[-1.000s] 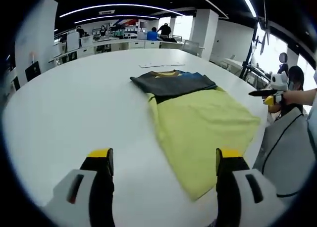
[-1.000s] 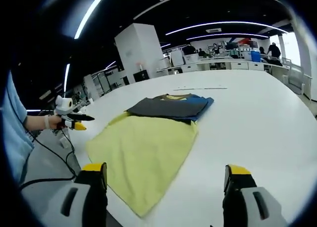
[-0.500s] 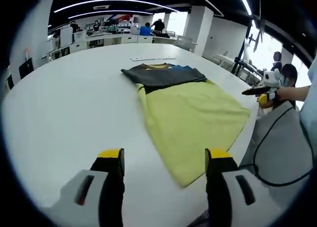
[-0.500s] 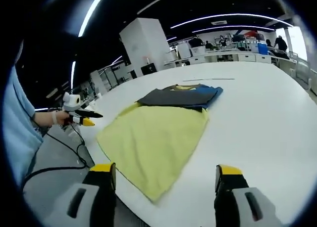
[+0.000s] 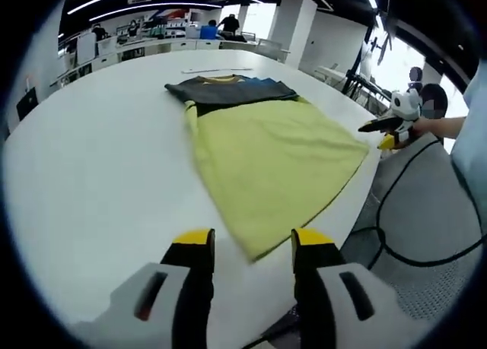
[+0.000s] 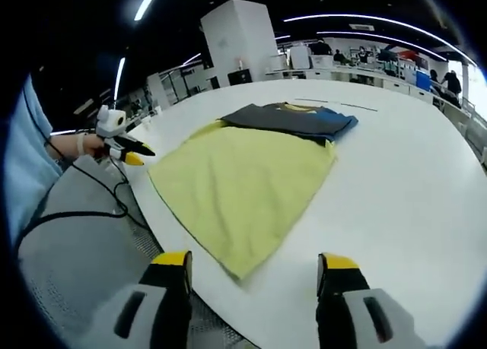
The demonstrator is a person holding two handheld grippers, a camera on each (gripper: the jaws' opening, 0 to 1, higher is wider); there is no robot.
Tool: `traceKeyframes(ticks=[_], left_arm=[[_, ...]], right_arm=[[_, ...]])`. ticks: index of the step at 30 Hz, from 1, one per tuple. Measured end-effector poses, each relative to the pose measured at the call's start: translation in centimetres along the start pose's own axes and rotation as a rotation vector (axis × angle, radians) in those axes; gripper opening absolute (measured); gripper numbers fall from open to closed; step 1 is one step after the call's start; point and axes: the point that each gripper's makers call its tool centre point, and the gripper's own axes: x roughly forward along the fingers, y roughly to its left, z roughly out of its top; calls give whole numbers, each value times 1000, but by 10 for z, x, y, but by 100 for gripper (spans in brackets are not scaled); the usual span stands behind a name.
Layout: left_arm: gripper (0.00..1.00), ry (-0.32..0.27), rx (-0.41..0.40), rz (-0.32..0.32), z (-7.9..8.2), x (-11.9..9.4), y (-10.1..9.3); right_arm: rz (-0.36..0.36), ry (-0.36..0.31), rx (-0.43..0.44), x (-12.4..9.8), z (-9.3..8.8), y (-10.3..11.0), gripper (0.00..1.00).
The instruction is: Fold the garment on the visible template until the final outline fits inside the template.
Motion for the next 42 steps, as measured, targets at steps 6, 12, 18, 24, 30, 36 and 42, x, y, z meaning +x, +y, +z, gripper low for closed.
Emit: traceKeyframes(ticks=[6, 12, 18, 24, 30, 36, 42], left_arm=[[33, 5, -26, -3, -5, 2, -1], [30, 19, -67, 6, -12, 4, 1], [24, 20, -106, 1, -13, 4, -2], [19, 6, -238, 15, -13, 0, 2], [13, -4, -317, 5, -12, 4, 2], [1, 15, -374, -1, -14, 6, -1], [1, 11, -413, -25, -10, 0, -4]], right_arm=[[10, 27, 79, -1, -6, 4, 37], [28, 64, 206, 5, -10, 8, 21], [38, 89, 256, 8, -14, 10, 15], [44, 82, 288, 10, -12, 10, 11], [48, 85, 308, 11, -12, 11, 9], [40, 91, 332, 12, -14, 12, 0], [35, 50, 352, 0, 1, 9, 0]])
